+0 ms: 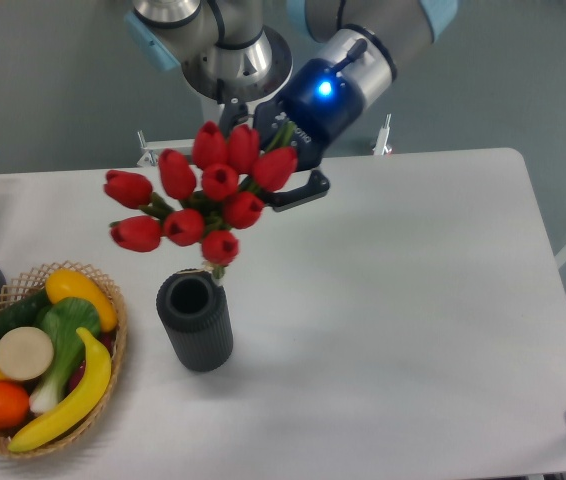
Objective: Pick up the flowers from the vase
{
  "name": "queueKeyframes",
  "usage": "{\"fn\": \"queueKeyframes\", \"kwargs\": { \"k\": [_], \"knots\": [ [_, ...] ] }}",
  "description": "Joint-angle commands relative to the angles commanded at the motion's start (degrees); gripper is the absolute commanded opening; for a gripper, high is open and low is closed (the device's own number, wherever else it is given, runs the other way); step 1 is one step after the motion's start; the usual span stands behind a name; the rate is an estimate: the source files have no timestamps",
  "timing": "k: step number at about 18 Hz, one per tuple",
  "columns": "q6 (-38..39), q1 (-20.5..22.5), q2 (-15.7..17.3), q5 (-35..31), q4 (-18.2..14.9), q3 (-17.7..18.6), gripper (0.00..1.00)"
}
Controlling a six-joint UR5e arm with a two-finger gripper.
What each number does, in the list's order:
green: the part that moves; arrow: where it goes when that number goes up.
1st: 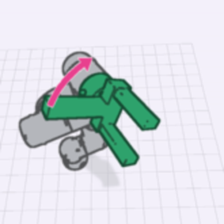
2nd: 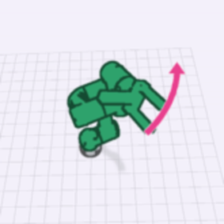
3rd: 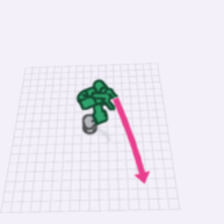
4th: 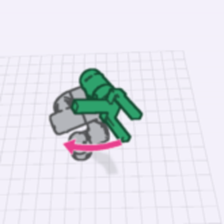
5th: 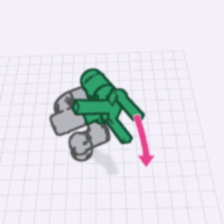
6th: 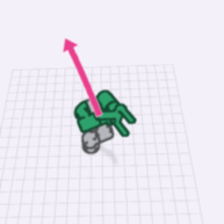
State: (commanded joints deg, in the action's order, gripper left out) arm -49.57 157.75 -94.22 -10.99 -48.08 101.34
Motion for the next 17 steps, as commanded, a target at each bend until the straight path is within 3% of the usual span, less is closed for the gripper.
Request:
{"fn": "queueKeyframes", "kwargs": {
  "k": [17],
  "knots": [
    [-0.09, 2.29, -0.18, 0.88, 0.09, -0.26, 0.37]
  ]
}}
